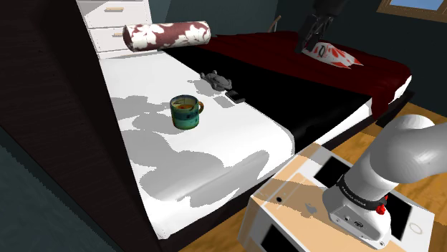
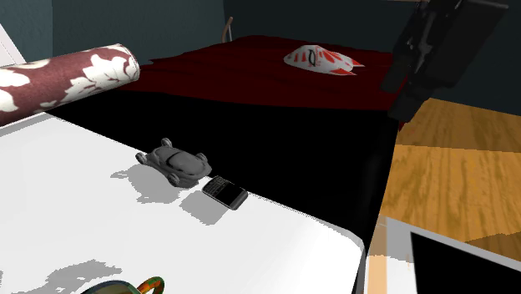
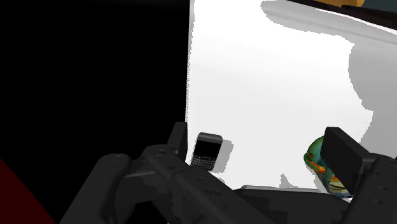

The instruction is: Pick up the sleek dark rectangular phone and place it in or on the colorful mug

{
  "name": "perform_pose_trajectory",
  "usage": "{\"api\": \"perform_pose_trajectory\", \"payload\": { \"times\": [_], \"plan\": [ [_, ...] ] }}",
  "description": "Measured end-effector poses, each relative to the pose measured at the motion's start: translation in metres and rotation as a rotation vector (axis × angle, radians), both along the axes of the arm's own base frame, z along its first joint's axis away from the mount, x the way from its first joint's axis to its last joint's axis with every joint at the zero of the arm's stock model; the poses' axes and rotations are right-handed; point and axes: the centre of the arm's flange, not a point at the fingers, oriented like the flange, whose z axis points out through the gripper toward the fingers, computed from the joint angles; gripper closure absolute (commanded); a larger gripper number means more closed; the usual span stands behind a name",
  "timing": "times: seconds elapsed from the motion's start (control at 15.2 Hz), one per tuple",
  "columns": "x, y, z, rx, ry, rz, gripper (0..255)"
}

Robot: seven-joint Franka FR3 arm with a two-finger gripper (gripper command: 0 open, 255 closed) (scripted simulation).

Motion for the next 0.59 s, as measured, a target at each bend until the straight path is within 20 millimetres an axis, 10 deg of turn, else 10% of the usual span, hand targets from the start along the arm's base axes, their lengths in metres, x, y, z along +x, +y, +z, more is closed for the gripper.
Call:
{"api": "perform_pose_trajectory", "payload": {
  "times": [0.59],
  "plan": [
    [0.075, 0.012, -0.057, -0.038, 0.033, -0.018, 0]
  ]
}}
